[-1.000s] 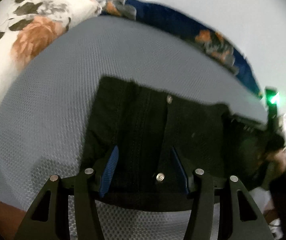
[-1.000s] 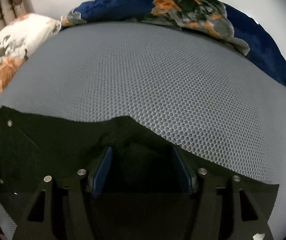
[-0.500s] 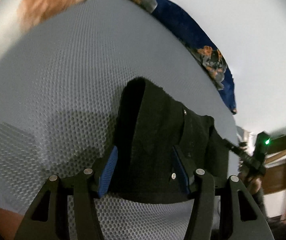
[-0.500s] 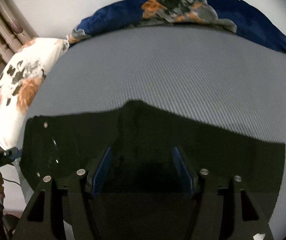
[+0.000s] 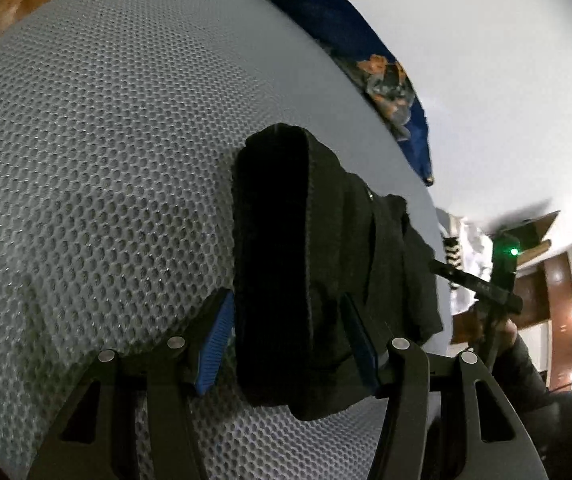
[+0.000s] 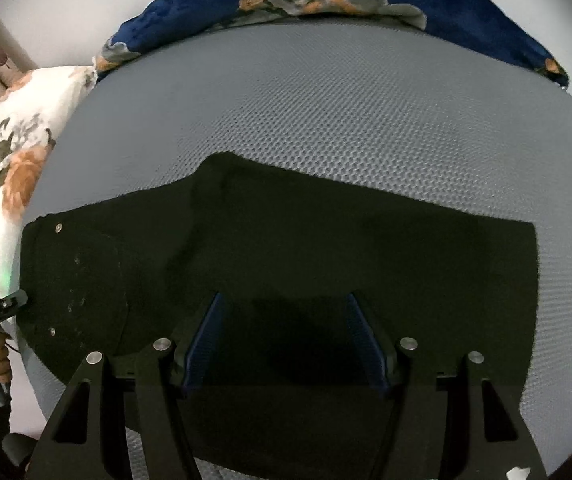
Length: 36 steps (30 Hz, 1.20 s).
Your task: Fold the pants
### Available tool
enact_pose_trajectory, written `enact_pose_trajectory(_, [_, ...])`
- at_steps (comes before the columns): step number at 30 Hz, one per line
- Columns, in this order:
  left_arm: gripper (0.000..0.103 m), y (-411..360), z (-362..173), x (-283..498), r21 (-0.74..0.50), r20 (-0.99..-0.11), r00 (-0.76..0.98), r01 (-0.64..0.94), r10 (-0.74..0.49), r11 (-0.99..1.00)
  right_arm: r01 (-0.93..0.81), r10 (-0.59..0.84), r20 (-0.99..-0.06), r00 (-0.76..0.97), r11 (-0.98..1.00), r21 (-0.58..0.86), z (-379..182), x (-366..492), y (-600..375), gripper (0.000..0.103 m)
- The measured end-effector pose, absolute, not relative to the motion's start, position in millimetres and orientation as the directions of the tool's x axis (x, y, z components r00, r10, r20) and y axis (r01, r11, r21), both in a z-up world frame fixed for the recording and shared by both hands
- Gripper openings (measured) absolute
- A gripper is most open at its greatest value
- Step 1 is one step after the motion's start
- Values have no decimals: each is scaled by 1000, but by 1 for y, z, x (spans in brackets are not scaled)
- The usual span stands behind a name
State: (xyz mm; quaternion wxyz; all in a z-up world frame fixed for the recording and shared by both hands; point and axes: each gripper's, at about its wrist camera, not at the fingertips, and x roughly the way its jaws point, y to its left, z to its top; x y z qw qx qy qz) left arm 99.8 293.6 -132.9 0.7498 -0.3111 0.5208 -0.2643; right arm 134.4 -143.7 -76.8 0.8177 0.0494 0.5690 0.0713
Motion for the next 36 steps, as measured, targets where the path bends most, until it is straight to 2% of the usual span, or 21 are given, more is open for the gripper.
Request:
enact_pose_trajectory(8, [56, 310, -149, 112, -837, -532, 245, -14, -810, 546, -54, 130, -938, 320, 991, 119, -79, 144, -127, 62])
enact_pose_trajectory(16, [53, 287, -148, 134, -854, -508, 167, 30, -845, 519, -115, 165, -924, 345, 984, 133, -76, 137, -106, 65])
enact_pose_trajectory(24, [35, 264, -146, 141, -792, -593, 224, 8, -773, 610, -77, 214, -899, 383, 977, 199, -71, 130, -123, 65])
enact_pose_trajectory(29, [30, 241, -127, 135, -702, -689, 274, -22, -671, 712, -58, 237, -878, 415, 970, 235, -67, 126, -142, 65])
enact_pose_trajectory(32, [28, 233, -113, 133, -693, -699, 286, -45, -656, 719, -46, 249, -862, 441, 966, 255, -62, 120, -156, 65])
enact_pose_trajectory(36, [23, 214, -85, 125, -730, -659, 311, -45, -685, 682, -25, 254, -842, 476, 961, 275, -56, 111, -178, 65])
